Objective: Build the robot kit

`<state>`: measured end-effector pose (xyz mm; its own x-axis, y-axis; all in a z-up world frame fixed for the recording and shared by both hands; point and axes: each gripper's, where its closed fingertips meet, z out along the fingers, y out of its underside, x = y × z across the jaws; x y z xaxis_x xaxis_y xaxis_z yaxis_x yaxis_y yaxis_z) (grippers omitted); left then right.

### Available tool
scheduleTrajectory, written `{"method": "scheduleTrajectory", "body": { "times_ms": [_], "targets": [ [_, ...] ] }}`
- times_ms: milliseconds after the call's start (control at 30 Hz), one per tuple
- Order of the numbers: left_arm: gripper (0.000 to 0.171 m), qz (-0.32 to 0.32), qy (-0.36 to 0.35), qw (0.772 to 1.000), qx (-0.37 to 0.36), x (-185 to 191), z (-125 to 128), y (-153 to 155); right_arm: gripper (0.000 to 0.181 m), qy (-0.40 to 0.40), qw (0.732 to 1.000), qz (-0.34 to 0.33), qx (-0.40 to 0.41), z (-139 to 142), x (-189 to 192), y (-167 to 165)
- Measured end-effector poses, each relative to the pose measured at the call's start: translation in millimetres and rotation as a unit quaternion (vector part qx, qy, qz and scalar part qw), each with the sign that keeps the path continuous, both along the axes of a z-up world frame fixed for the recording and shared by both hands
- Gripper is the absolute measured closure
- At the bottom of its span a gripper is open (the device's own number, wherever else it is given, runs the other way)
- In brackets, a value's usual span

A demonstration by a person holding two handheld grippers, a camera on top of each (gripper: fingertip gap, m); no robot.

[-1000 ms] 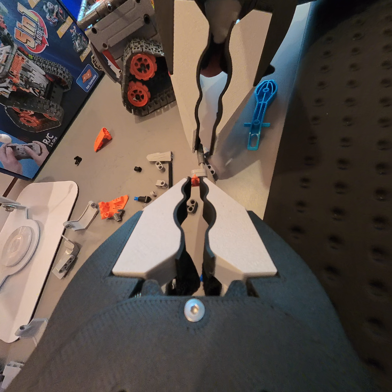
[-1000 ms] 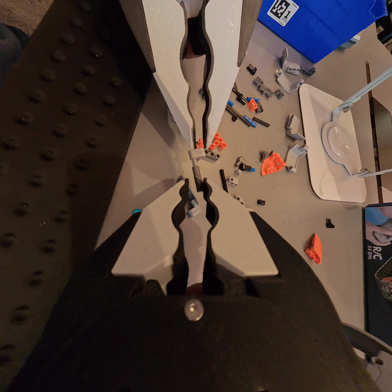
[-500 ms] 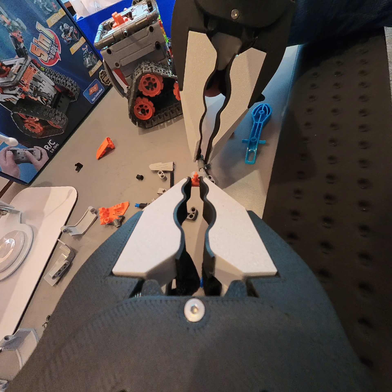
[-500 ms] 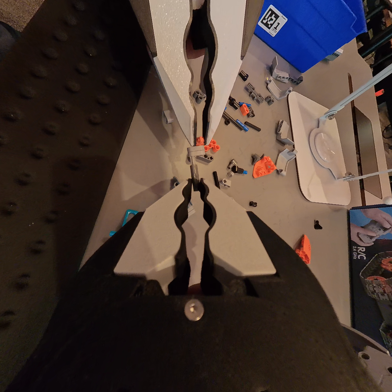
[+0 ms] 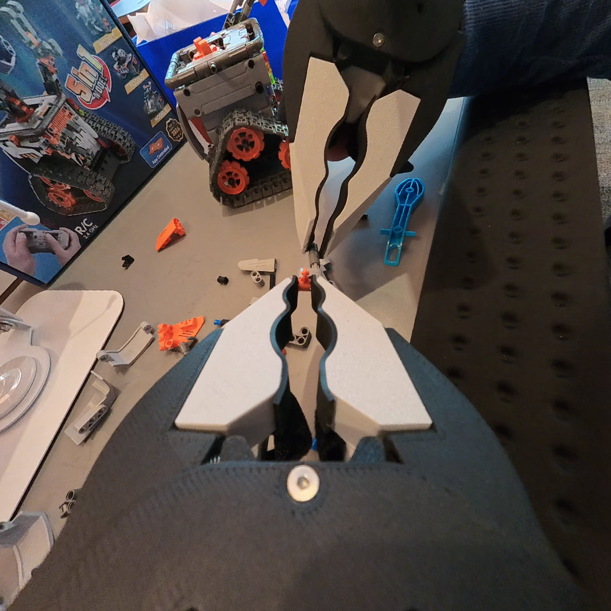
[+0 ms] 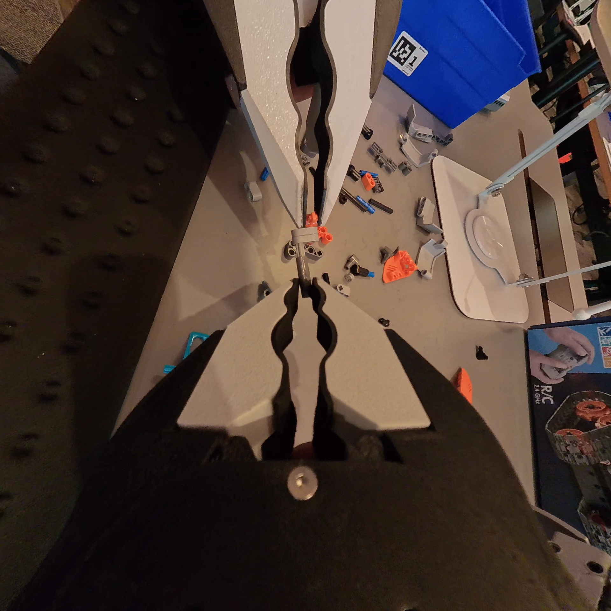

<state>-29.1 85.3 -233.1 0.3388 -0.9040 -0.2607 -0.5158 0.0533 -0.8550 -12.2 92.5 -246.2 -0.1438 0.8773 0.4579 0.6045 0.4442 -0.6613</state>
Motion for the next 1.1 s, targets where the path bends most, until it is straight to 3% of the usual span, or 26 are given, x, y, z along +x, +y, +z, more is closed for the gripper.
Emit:
{"method": "scheduleTrajectory", "body": {
  "times_ms": [1100],
  "targets": [
    [0.166, 0.013, -0.052, 0.999, -0.004, -2.7, 17.0, 4.9, 0.174, 0.035, 0.999, -0.024, 0.017, 14.0, -1.2, 10.9]
  ]
}}
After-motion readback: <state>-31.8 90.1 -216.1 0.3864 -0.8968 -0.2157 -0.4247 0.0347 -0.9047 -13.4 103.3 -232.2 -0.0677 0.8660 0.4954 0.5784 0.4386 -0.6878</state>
